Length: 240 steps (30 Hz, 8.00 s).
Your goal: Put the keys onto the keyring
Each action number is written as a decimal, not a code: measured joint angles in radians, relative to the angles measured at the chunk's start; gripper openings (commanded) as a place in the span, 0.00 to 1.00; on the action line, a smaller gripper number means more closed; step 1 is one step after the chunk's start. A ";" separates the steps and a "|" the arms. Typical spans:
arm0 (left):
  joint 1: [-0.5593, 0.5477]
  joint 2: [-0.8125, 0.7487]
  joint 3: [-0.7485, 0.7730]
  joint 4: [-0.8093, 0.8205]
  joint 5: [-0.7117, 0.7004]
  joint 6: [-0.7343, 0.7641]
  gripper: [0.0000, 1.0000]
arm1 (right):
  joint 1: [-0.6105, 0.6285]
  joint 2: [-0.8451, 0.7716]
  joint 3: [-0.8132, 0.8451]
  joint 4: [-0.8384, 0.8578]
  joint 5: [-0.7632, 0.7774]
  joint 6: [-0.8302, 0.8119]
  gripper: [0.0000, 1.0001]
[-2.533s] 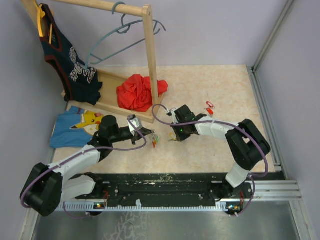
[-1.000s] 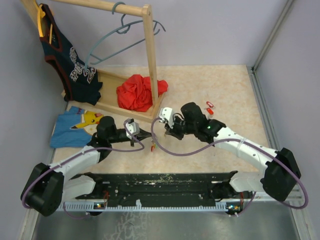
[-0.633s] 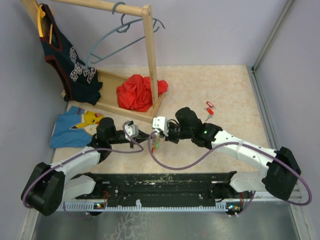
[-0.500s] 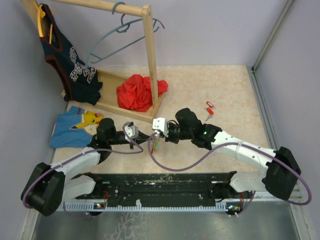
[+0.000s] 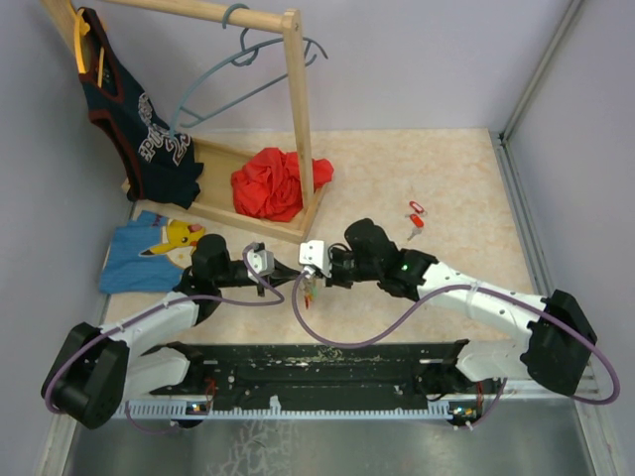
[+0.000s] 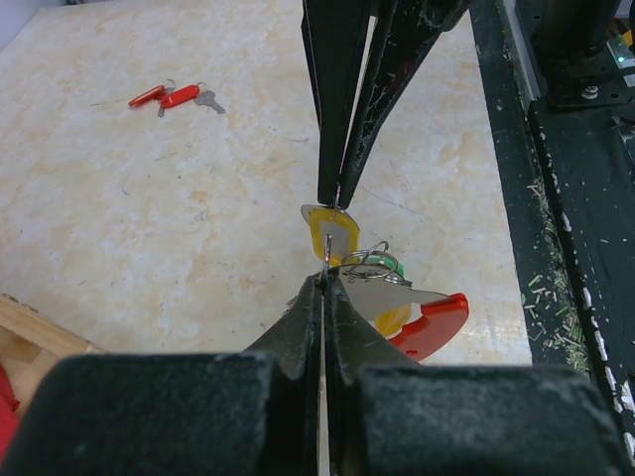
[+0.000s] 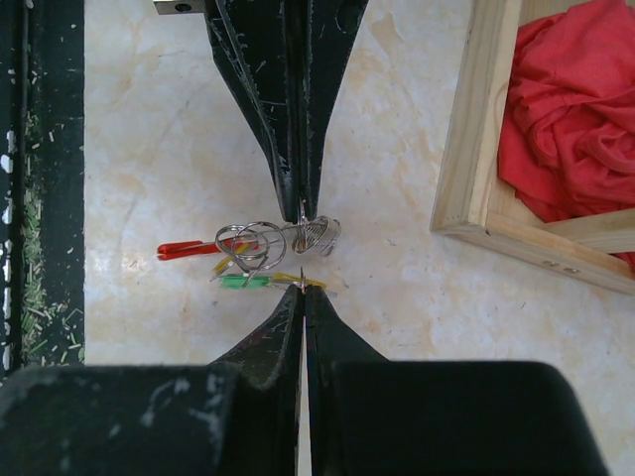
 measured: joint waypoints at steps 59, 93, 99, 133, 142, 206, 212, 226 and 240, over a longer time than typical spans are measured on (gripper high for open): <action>0.004 0.001 0.000 0.000 0.028 0.007 0.00 | 0.030 0.031 0.000 0.029 0.042 -0.016 0.00; 0.004 0.013 0.000 -0.001 0.049 0.014 0.00 | 0.031 0.031 0.000 0.026 0.019 0.013 0.00; 0.004 0.013 0.000 -0.001 0.045 0.015 0.00 | 0.031 0.030 0.000 0.019 0.038 0.013 0.00; 0.004 0.013 0.000 -0.001 0.055 0.018 0.00 | 0.031 0.019 0.002 0.011 0.020 0.014 0.00; 0.004 0.013 0.000 -0.002 0.059 0.018 0.00 | 0.033 0.024 0.003 0.011 0.014 0.014 0.00; 0.004 0.013 0.001 -0.007 0.071 0.023 0.00 | 0.037 0.026 0.009 0.000 0.029 0.033 0.00; 0.004 0.014 0.002 -0.010 0.073 0.023 0.00 | 0.037 0.026 0.009 0.001 0.029 0.039 0.00; 0.005 0.025 0.008 -0.010 0.082 0.023 0.00 | 0.037 0.027 0.010 -0.001 0.023 0.044 0.00; 0.010 0.023 0.010 -0.017 0.080 0.023 0.00 | 0.043 0.036 0.021 -0.003 0.038 0.074 0.00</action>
